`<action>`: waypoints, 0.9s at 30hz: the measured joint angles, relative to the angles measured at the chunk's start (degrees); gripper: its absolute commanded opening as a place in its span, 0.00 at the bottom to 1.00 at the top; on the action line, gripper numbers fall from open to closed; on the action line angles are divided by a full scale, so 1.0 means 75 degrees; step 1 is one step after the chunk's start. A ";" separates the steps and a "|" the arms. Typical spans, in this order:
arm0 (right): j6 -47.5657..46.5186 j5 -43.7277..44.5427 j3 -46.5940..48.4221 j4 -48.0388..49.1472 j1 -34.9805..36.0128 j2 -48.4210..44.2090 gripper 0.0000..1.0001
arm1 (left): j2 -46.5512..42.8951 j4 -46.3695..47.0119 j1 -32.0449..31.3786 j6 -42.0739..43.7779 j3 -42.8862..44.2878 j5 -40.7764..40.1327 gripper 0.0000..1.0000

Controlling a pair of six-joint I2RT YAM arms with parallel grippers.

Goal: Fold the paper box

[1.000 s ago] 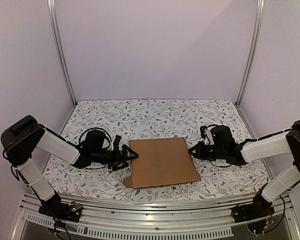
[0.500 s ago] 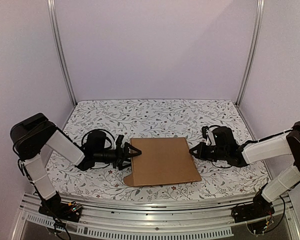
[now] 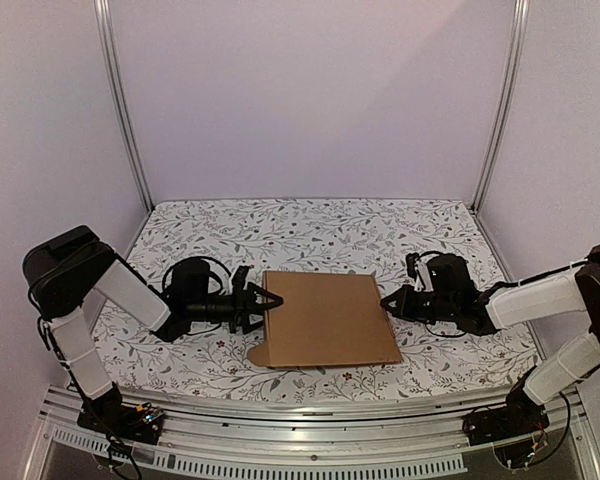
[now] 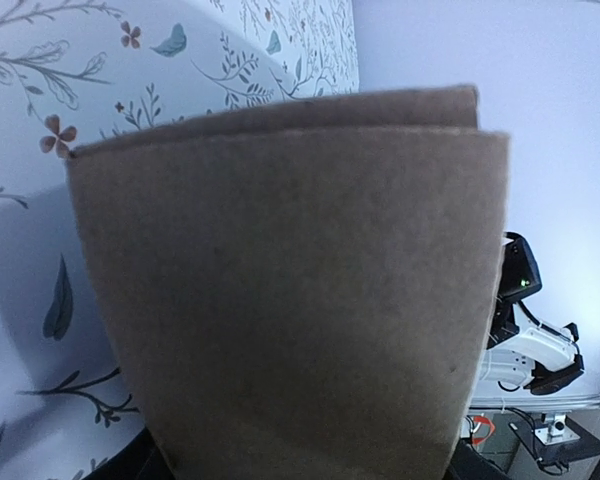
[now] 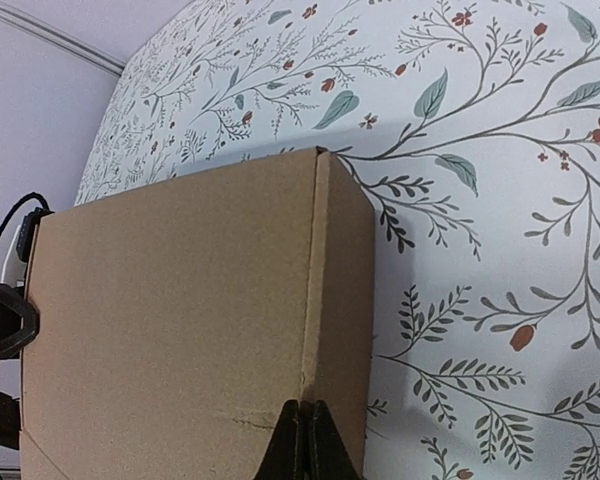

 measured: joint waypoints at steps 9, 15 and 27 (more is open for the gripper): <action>-0.0382 -0.0032 -0.0067 -0.1107 0.0000 -0.0825 0.20 | -0.0047 -0.0015 0.0017 -0.0137 0.0012 0.0358 0.40; -0.1355 -0.0041 0.0000 -0.2719 -0.0032 -0.2652 0.45 | -0.0752 -0.0560 0.0213 -0.0041 0.0029 0.1005 0.31; -0.3695 -0.0434 0.0935 -0.4141 0.0440 -0.5572 0.98 | -0.1886 -0.1527 0.0659 0.0093 0.0329 0.2515 0.19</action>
